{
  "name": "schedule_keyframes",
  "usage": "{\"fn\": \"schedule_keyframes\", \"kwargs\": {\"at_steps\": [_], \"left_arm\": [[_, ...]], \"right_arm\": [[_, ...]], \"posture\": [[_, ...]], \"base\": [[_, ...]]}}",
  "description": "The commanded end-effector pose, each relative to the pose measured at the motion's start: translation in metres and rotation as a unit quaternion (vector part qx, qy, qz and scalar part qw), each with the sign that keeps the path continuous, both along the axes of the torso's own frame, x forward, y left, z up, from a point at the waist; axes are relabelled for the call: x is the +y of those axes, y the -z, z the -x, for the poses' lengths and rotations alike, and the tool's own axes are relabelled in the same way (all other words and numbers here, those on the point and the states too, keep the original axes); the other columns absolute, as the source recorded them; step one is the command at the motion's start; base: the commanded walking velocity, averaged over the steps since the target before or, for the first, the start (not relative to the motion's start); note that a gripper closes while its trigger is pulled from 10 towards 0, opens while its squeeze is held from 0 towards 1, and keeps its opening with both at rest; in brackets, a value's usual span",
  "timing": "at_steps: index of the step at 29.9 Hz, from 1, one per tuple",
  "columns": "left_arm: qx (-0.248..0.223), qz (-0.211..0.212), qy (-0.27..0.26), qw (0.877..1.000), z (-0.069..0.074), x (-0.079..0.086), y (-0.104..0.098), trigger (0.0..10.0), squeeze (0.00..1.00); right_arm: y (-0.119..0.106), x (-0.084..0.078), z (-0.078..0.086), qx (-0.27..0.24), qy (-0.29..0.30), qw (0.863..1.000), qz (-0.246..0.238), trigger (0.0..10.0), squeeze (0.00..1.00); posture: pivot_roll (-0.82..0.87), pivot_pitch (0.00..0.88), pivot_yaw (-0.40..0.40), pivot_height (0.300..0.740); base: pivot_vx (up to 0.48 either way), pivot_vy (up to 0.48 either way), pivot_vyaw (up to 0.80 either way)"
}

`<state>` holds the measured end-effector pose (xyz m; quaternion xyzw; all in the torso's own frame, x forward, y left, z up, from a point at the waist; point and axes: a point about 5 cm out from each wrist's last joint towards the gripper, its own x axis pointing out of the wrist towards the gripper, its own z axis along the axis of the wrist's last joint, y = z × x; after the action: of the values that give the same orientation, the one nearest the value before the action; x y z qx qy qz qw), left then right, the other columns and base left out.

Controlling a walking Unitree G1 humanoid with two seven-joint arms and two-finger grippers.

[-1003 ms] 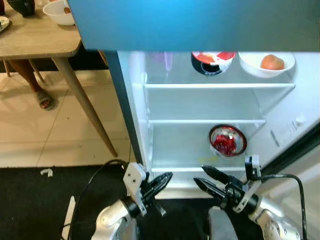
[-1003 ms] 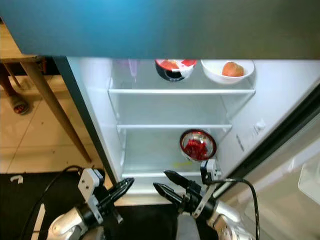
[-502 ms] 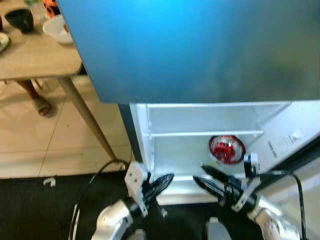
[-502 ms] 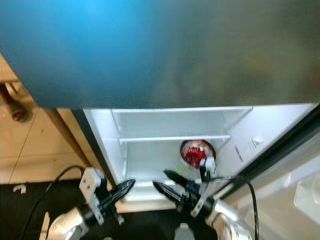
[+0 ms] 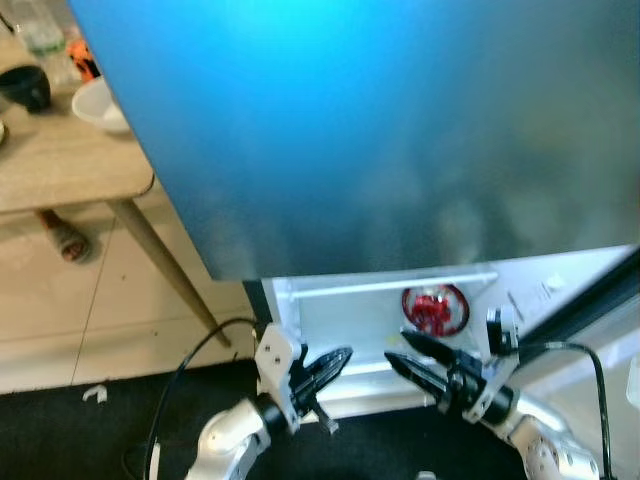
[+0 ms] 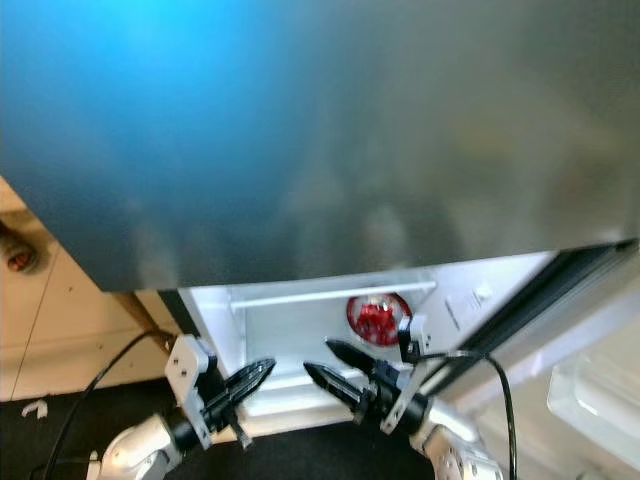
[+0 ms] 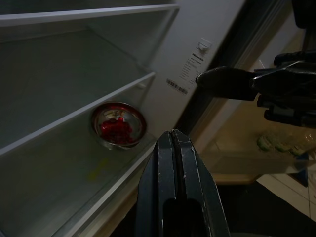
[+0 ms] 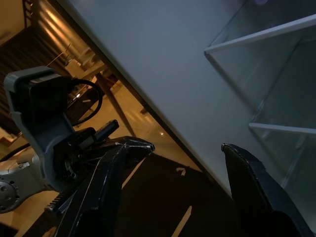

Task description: Restocking fridge

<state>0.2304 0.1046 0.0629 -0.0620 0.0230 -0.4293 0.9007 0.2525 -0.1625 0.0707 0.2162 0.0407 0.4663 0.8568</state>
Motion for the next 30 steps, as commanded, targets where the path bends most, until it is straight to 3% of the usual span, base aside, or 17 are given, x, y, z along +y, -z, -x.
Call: {"fn": "schedule_keyframes", "kwargs": {"at_steps": [1,5,10,14,18,21,22,23,24,26,28,29,30], "left_arm": [[0.021,-0.015,-0.001,1.0,0.005,0.003,0.01,10.0,0.0],[0.031,-0.024,-0.007,0.999,0.005,0.006,0.017,10.0,0.0],[0.057,-0.049,-0.027,0.997,0.005,0.016,0.034,10.0,0.0],[0.106,-0.088,-0.071,0.988,0.007,0.036,0.06,10.0,0.0],[0.132,-0.1,-0.091,0.982,0.01,0.045,0.071,10.0,0.0],[0.215,-0.137,-0.149,0.955,0.029,0.069,0.102,10.0,0.0],[0.215,-0.137,-0.149,0.955,0.029,0.069,0.102,10.0,0.0],[0.237,-0.146,-0.166,0.946,0.036,0.076,0.11,10.0,0.0],[0.237,-0.146,-0.166,0.946,0.036,0.076,0.11,10.0,0.0],[0.276,-0.151,-0.202,0.928,0.049,0.087,0.121,10.0,0.0],[0.276,-0.151,-0.202,0.928,0.049,0.087,0.121,10.0,0.0],[0.294,-0.149,-0.222,0.918,0.055,0.093,0.126,10.0,0.0],[0.294,-0.149,-0.222,0.918,0.055,0.093,0.126,10.0,0.0]], "right_arm": [[0.008,-0.002,0.006,0.02,0.0,1.0,-0.006,10.0,0.0],[0.016,-0.004,0.007,0.037,0.013,0.999,-0.004,10.0,0.0],[0.041,-0.011,0.01,0.092,0.05,0.994,0.027,10.0,0.0],[0.072,-0.019,0.024,0.156,0.088,0.981,0.076,10.0,0.0],[0.083,-0.022,0.03,0.178,0.109,0.973,0.098,10.0,0.0],[0.112,-0.038,0.049,0.262,0.182,0.935,0.157,10.0,0.0],[0.112,-0.038,0.049,0.262,0.182,0.935,0.157,10.0,0.0],[0.119,-0.045,0.055,0.287,0.211,0.92,0.165,10.0,0.0],[0.119,-0.045,0.055,0.287,0.211,0.92,0.165,10.0,0.0],[0.128,-0.053,0.066,0.316,0.248,0.898,0.179,10.0,0.0],[0.128,-0.053,0.066,0.316,0.248,0.898,0.179,10.0,0.0],[0.132,-0.055,0.071,0.324,0.258,0.891,0.186,10.0,0.0],[0.132,-0.055,0.071,0.324,0.258,0.891,0.186,10.0,0.0]], "posture": [[-0.03,0.177,-0.003,0.74],[-0.03,0.174,-0.002,0.74],[-0.03,0.165,-0.002,0.74],[-0.03,0.161,-0.004,0.74],[-0.03,0.159,-0.004,0.74],[-0.04,0.148,0.001,0.74],[-0.04,0.148,0.001,0.74],[-0.04,0.147,0.001,0.74],[-0.04,0.147,0.001,0.74],[-0.04,0.141,0.001,0.74],[-0.04,0.141,0.001,0.74],[-0.04,0.139,-0.001,0.74],[-0.04,0.139,-0.001,0.74]], "base": [[0.0,0.0,0.0],[0.0,0.0,0.0],[0.0,0.0,0.0],[0.0,0.0,0.0],[0.0,0.0,0.0],[0.0,0.0,0.0],[0.0,0.0,0.0],[0.0,0.0,0.0],[0.0,0.0,0.0],[0.0,0.0,0.0],[0.0,0.0,0.0],[0.0,0.0,0.0],[0.0,0.0,0.0]]}}
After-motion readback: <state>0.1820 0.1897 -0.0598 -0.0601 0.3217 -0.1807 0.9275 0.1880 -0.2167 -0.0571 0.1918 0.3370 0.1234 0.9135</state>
